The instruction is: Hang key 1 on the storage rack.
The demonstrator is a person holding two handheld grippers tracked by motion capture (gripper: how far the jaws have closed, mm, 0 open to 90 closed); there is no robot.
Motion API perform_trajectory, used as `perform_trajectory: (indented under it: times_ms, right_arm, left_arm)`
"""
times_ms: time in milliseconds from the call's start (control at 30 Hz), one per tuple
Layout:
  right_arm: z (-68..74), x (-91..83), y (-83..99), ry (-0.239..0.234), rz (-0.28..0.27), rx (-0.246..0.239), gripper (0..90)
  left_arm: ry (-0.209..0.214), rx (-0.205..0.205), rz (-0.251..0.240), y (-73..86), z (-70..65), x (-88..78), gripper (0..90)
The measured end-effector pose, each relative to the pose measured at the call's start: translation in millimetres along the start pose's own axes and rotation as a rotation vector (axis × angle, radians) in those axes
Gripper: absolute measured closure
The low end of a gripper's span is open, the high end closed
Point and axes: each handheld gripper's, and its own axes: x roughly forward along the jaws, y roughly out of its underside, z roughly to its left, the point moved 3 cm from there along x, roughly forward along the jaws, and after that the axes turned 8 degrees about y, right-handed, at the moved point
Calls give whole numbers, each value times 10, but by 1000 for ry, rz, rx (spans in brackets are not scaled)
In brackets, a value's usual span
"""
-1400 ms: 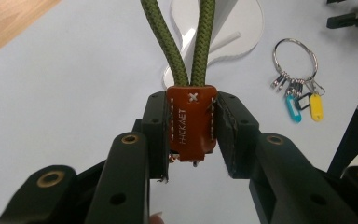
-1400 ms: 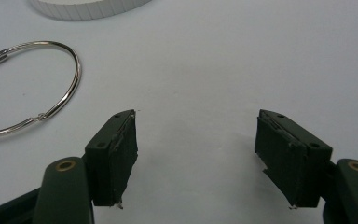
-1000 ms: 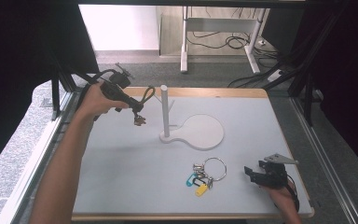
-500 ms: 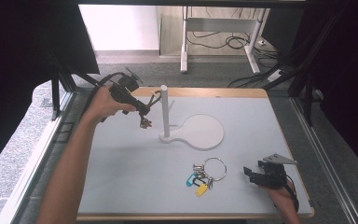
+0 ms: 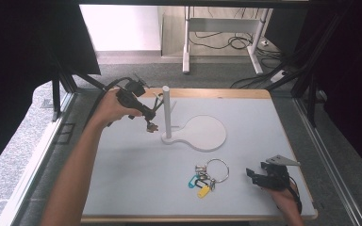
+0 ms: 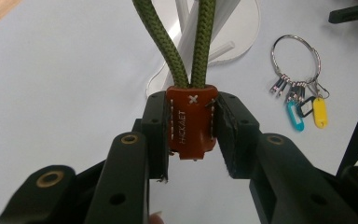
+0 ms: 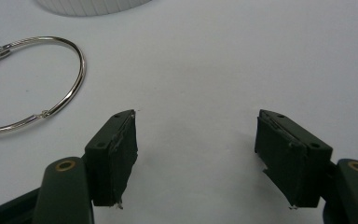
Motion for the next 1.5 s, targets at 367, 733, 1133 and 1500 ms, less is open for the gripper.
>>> perform_trajectory:
  times_ms: [367,733,1133,1500]
  right_arm:
    - [-11,-6,2,1,-4,-2,298]
    - [-19,-16,0,5,-5,-1,298]
    - [-23,-55,-12,-6,-20,-1,298]
    - [48,-72,-38,-50,-38,-31,286]
  left_arm:
    - [-38,7,21,-7,-24,113,661]
    - [-91,4,-2,83,-73,175,594]
    - [-148,25,-49,413,-340,230,464]
    - [-136,51,-95,853,-580,277,453]
